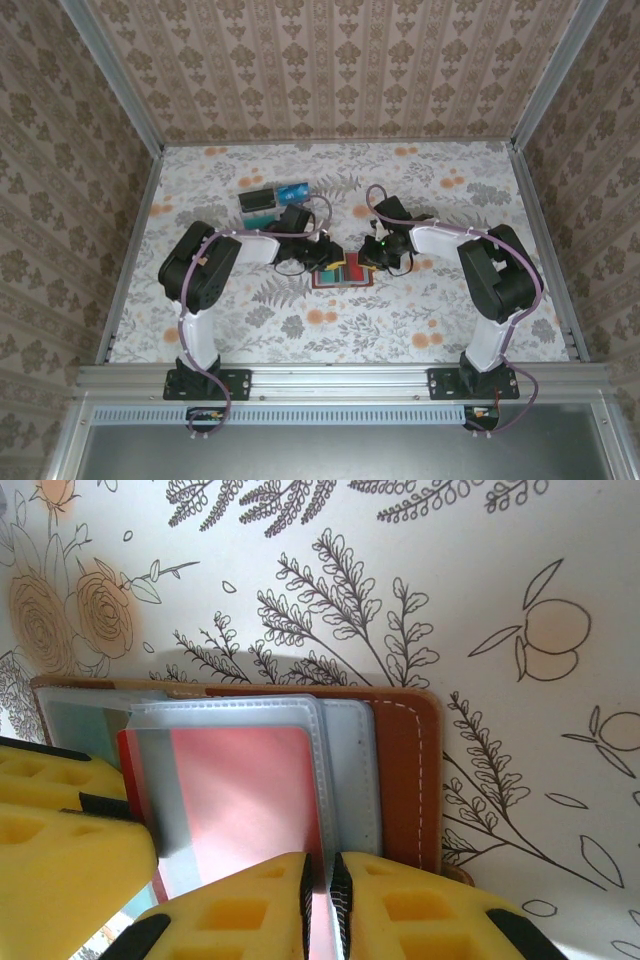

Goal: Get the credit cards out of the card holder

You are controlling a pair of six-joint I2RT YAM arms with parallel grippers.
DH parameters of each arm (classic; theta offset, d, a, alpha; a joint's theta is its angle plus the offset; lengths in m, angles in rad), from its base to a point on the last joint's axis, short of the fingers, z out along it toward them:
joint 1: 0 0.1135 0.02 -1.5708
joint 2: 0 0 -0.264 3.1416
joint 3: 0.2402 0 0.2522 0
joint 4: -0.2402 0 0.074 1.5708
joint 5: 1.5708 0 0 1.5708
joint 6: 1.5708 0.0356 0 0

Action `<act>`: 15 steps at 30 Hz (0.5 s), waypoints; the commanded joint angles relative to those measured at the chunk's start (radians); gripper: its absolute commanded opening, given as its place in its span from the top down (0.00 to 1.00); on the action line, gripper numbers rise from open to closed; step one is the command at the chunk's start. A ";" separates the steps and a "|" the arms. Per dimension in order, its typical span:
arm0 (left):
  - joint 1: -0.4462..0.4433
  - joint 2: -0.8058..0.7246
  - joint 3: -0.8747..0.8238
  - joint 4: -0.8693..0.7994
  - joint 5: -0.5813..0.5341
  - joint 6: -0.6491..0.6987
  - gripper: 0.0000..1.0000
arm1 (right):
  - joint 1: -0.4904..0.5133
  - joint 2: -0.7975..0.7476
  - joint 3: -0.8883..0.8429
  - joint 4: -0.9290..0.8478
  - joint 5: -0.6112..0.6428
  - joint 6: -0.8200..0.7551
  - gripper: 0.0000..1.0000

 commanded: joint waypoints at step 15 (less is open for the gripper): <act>0.026 -0.072 -0.082 0.185 0.060 -0.037 0.90 | 0.008 0.070 -0.011 -0.087 0.103 0.005 0.79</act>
